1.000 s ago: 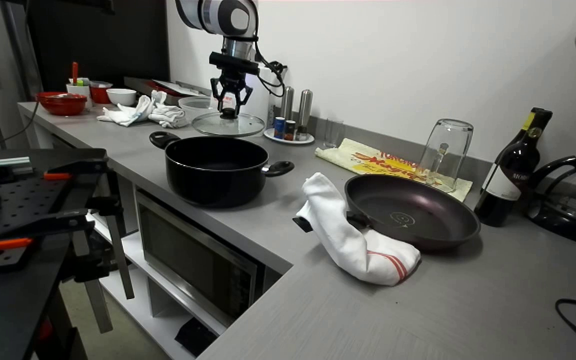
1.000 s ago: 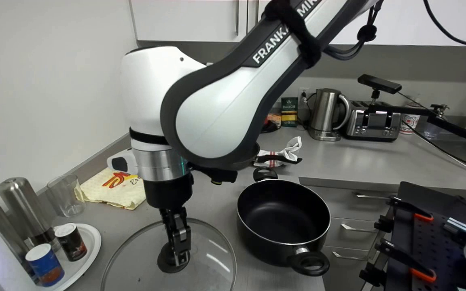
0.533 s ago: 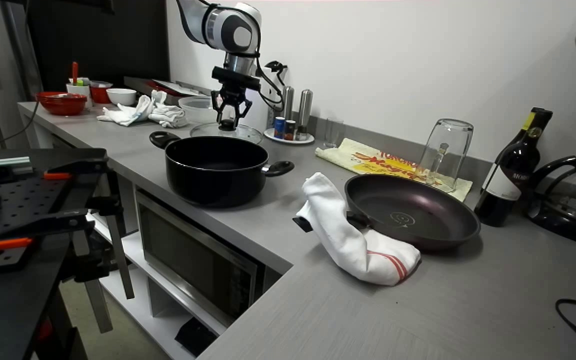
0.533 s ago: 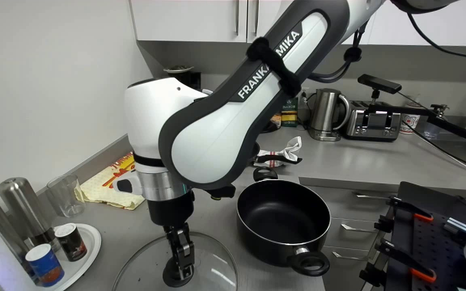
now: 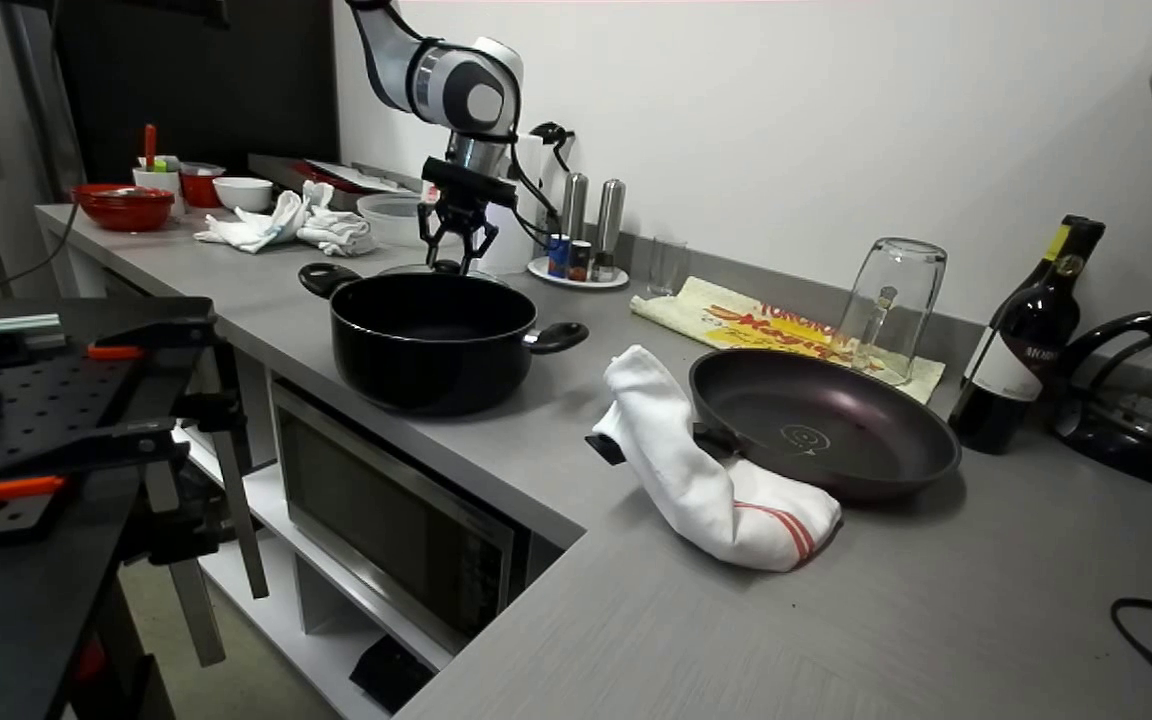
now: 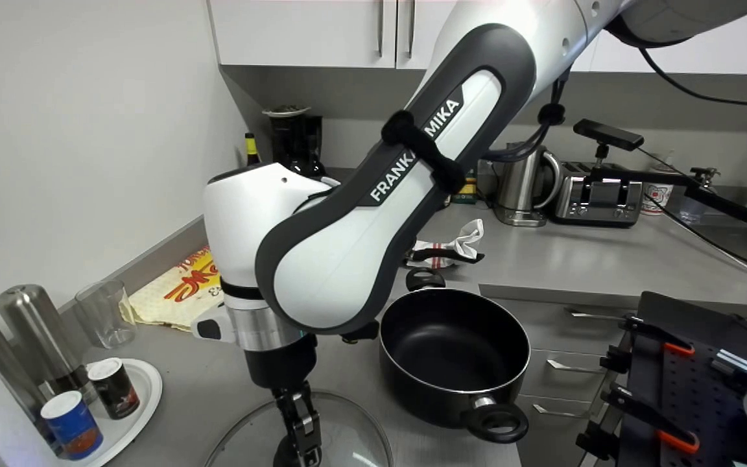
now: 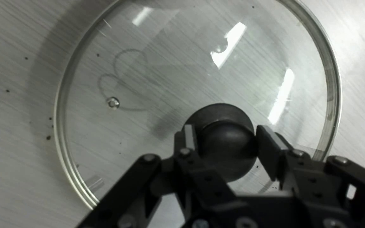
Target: Remove the lid from pot and put it on the table
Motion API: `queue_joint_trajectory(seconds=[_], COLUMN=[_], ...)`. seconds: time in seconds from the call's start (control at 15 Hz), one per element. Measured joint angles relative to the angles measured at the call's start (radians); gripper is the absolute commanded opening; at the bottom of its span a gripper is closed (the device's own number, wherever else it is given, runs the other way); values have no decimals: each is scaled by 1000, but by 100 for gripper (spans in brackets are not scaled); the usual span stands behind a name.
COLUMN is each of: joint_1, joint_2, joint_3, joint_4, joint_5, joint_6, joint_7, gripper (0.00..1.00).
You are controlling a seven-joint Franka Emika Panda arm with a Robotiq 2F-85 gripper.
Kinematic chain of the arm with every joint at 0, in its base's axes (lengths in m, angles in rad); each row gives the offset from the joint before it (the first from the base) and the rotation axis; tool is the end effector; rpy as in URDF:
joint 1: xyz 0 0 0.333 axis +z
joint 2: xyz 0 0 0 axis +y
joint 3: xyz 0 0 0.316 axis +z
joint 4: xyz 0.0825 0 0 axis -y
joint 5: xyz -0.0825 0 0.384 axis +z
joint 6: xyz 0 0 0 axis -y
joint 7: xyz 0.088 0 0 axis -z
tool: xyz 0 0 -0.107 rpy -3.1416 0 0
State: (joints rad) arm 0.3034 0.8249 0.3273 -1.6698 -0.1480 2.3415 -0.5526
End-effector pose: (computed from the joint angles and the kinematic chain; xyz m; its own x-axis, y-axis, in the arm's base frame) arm 0.5479 0.3742 0.1343 0.3552 0.9347 -0.0116 0.9194 -0.3515 -0.1764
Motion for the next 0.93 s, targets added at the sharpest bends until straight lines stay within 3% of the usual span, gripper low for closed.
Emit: queue_joint_trajectory(seconds=[0.93], joint_1=[5], joint_2=[40], joint_3=[0], joint_4=[46], joint_5=[-7], joint_6=[-45], joint_7=[0], gripper=[24])
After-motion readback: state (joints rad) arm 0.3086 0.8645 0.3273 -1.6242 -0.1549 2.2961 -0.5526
